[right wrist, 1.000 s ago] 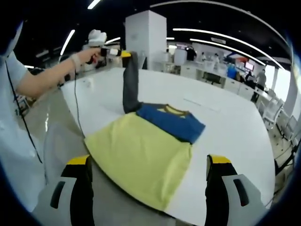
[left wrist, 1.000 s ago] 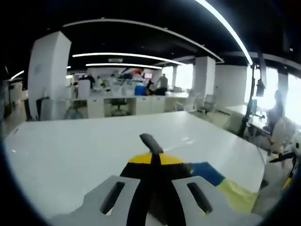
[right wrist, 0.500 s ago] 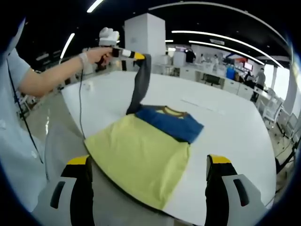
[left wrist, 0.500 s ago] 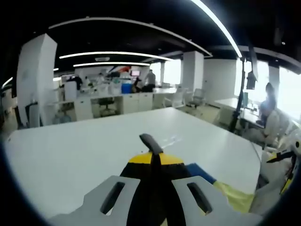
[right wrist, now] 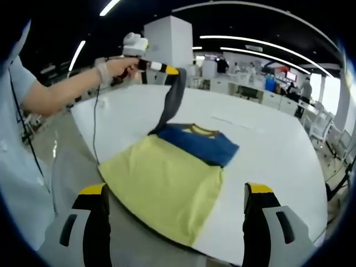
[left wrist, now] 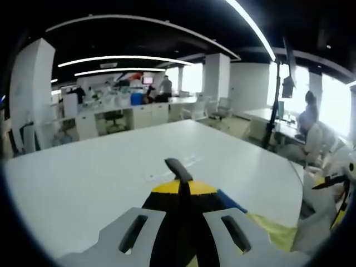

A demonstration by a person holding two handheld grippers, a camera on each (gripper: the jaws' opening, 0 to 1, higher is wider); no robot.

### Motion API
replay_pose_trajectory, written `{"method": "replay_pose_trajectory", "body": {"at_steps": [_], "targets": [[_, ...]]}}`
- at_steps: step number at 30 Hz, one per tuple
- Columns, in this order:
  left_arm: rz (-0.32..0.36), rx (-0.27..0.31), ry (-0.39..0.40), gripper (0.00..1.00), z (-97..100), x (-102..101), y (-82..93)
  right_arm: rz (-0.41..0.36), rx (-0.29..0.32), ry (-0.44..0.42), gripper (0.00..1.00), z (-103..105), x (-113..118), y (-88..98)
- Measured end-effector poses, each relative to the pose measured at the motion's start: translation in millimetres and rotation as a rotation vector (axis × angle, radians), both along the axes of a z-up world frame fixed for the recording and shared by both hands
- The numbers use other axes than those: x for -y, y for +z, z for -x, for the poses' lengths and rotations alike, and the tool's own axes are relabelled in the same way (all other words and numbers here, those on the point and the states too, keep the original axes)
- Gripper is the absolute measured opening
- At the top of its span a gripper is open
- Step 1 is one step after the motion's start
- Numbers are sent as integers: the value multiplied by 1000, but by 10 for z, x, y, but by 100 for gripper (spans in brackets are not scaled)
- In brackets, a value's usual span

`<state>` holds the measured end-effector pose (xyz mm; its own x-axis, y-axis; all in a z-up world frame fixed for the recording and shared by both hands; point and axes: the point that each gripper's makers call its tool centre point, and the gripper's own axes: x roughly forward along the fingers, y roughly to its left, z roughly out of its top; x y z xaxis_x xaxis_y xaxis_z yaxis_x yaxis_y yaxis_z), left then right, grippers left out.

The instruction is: Fold the garment on the visible template until the final outline fits inside the template.

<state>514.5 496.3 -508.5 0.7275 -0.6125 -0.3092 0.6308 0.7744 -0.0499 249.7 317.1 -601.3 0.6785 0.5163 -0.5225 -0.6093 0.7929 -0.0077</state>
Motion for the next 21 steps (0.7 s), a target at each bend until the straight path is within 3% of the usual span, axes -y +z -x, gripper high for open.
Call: {"method": "replay_pose_trajectory", "body": {"at_steps": [17,21], "targets": [[-45,-31,-90,0,106,376,-199,-25,-6,-36,100,7,11,-36],[-49,-41,-103,0,13,426,-255,-34,3,-60,100,0,27,-13]]}}
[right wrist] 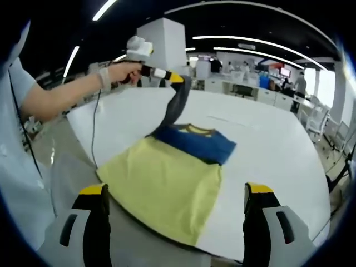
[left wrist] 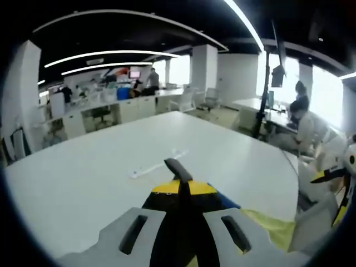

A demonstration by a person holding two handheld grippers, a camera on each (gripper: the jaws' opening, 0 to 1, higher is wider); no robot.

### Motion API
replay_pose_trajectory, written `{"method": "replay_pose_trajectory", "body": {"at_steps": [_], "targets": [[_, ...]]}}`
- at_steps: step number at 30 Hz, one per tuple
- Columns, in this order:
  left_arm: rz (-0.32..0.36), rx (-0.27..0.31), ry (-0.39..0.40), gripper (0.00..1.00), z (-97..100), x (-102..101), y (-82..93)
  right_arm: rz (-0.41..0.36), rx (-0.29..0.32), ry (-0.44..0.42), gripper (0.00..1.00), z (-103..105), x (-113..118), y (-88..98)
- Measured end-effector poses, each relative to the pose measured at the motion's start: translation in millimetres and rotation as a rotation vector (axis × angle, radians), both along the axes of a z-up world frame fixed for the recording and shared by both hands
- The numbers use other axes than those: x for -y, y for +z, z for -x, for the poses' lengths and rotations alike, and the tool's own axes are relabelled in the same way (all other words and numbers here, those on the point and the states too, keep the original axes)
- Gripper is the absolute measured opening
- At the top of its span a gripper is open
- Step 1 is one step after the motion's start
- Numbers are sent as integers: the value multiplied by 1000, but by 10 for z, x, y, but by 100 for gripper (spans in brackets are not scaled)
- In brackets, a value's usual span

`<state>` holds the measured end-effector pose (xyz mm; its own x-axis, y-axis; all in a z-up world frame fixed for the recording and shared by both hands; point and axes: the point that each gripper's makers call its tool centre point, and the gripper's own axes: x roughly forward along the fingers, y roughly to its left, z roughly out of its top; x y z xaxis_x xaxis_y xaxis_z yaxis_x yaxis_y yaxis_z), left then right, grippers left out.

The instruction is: Fold the garment on the visible template until the final outline fits inside the template.

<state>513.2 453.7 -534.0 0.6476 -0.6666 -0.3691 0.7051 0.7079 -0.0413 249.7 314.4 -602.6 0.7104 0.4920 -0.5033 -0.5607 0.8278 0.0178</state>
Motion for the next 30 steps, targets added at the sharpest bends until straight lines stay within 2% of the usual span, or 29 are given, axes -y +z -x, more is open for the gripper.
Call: {"method": "replay_pose_trajectory", "body": {"at_steps": [17,30], "targets": [[-65,-93,-62,0,-87,431,-656,-21,-8,-79,100,36,100,-42],[-112,-130,-62,0,-128,539,-1018,-27,-18,-96,100,24,102,-73]]}}
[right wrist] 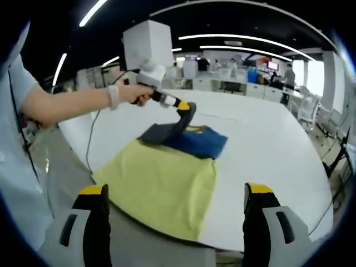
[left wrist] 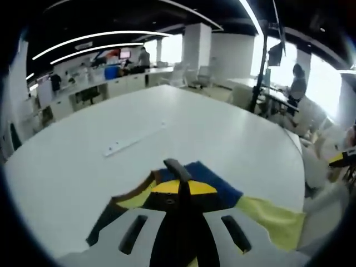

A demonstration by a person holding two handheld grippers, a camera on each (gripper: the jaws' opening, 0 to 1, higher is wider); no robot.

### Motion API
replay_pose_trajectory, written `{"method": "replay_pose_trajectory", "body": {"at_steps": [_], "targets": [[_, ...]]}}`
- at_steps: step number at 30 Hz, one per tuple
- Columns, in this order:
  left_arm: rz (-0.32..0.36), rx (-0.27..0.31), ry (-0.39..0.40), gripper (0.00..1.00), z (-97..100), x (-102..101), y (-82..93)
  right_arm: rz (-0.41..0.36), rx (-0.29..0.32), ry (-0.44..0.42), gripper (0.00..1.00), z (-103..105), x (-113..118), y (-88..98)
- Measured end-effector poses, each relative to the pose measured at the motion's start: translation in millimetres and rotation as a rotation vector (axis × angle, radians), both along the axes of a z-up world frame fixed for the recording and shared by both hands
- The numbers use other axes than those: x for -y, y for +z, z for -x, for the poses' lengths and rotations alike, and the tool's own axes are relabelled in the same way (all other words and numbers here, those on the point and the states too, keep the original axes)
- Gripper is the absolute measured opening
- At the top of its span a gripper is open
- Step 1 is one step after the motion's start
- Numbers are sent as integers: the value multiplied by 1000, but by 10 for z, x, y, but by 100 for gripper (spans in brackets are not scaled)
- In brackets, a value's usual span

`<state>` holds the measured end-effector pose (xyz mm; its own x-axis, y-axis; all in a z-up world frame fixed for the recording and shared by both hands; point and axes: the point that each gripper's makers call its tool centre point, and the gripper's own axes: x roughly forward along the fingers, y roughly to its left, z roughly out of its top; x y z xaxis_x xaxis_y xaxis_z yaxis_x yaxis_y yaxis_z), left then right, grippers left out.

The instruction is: Fold the garment on the visible template until the final outline fits inside the template.

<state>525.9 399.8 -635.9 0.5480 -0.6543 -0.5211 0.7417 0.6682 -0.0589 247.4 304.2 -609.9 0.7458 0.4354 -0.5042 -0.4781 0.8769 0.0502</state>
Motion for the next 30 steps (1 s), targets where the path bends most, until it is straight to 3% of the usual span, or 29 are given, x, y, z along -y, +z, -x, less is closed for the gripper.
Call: {"method": "replay_pose_trajectory", "body": {"at_steps": [23,30], "targets": [[-92,-141,-16,0,23,283,-650,-13,-13,-39,100,-28,68,-82],[-102,-171,-22,0,52,336,-727,-18,-21,-35,100,-41,62,-112]]}}
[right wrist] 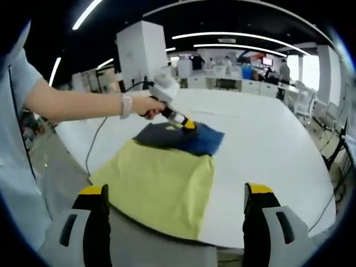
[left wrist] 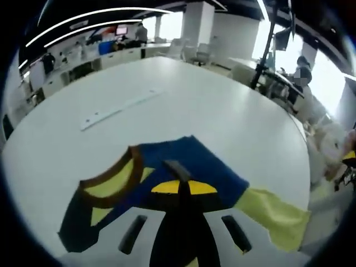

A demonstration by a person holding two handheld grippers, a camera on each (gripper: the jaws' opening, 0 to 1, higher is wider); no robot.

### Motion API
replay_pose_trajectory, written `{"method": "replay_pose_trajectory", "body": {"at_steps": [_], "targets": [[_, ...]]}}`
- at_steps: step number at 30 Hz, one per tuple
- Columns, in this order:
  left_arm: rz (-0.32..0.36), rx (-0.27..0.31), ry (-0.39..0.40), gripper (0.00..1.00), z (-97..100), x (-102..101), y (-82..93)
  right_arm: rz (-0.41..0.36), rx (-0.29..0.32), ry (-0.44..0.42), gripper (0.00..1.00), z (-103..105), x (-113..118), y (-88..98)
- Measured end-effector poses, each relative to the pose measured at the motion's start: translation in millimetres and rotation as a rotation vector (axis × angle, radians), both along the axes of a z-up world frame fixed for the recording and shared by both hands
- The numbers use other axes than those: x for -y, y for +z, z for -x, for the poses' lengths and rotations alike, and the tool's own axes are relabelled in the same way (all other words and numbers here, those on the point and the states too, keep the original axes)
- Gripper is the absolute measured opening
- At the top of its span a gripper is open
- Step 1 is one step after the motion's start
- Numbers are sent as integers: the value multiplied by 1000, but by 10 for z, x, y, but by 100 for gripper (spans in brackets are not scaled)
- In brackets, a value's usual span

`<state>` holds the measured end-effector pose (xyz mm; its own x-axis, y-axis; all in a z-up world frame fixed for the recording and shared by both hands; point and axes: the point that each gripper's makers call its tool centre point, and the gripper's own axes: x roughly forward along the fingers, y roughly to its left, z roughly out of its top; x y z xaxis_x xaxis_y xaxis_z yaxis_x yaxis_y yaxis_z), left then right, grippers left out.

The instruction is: Fold the garment on the visible template until the final outline fits inside the template.

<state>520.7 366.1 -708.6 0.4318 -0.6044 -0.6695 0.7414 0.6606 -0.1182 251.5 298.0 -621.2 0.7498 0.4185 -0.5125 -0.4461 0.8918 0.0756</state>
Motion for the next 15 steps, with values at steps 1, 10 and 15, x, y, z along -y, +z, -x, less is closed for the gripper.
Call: {"method": "replay_pose_trajectory", "body": {"at_steps": [1,10,15], "targets": [[-4,-4,-5,0,14,9,-14,-1,0,2,100,-2,-4,-2],[-14,-59,-45,5,147,82,-92,-8,0,5,100,-15,-4,-10],[-11,-89,-74,6,247,162,-106,-10,3,1,100,-13,19,-2]]}}
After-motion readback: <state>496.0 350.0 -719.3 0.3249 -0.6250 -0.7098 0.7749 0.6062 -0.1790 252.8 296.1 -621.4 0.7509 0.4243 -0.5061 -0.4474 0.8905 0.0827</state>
